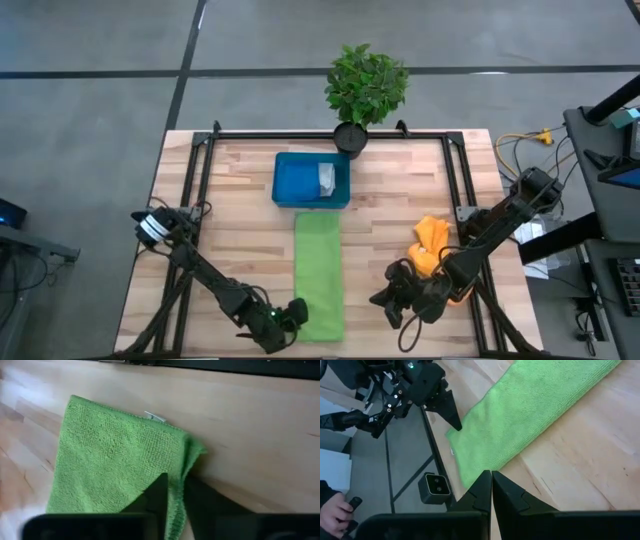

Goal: Fold microfiber towels
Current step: Fold the green microfiber towel

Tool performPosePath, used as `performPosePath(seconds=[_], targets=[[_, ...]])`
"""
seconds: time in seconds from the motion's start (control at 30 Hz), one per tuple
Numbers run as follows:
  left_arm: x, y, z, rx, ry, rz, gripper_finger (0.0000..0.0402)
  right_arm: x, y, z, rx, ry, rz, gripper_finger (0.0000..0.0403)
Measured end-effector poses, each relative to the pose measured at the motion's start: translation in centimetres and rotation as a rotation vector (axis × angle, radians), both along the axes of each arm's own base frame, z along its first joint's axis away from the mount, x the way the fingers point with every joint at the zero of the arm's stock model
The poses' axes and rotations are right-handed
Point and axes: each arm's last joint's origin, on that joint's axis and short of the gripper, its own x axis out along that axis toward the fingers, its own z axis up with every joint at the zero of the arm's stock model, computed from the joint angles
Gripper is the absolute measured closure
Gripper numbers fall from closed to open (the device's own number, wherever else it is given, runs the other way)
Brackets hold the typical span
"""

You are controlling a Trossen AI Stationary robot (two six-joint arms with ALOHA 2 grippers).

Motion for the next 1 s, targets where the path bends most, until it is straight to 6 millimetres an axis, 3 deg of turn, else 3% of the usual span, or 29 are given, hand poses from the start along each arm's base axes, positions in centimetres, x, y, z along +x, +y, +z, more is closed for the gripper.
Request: performPosePath(seconds=[0.1, 0.23, 0.47, 0.7, 0.87, 1.0], targets=[[0.0, 0.0, 0.0, -0.047, 0.017, 0.060, 0.0394, 0.1, 0.1, 0.1, -0.003, -0.012, 0.009, 0.0394], [0.0, 0.1, -0.1, -0.070, 0.025, 0.098, 0.0392, 0.5, 0.5, 0.4, -0.050, -0.088, 0.077, 0.0394], [-0.1, 0.2, 0.1, -0.074, 0.024, 0.098, 0.0399, 2.5, 2.6, -0.8, -0.251, -0.286, 0.432, 0.0382], [-0.1, 0.0, 0.3, -0.076, 0.018, 0.094, 0.0401, 5.3, 4.4, -2.8, -0.424, -0.251, 0.710, 0.0297], [0.0, -0.2, 0.5, -0.076, 0.017, 0.093, 0.0401, 7.5, 5.1, -3.4, -0.745, -0.172, 0.918, 0.0217], [0.1, -0.2, 0.6, -0.078, 0.016, 0.092, 0.0401, 9.0, 5.2, -5.1, -0.949, -0.032, 1.094, 0.0182]])
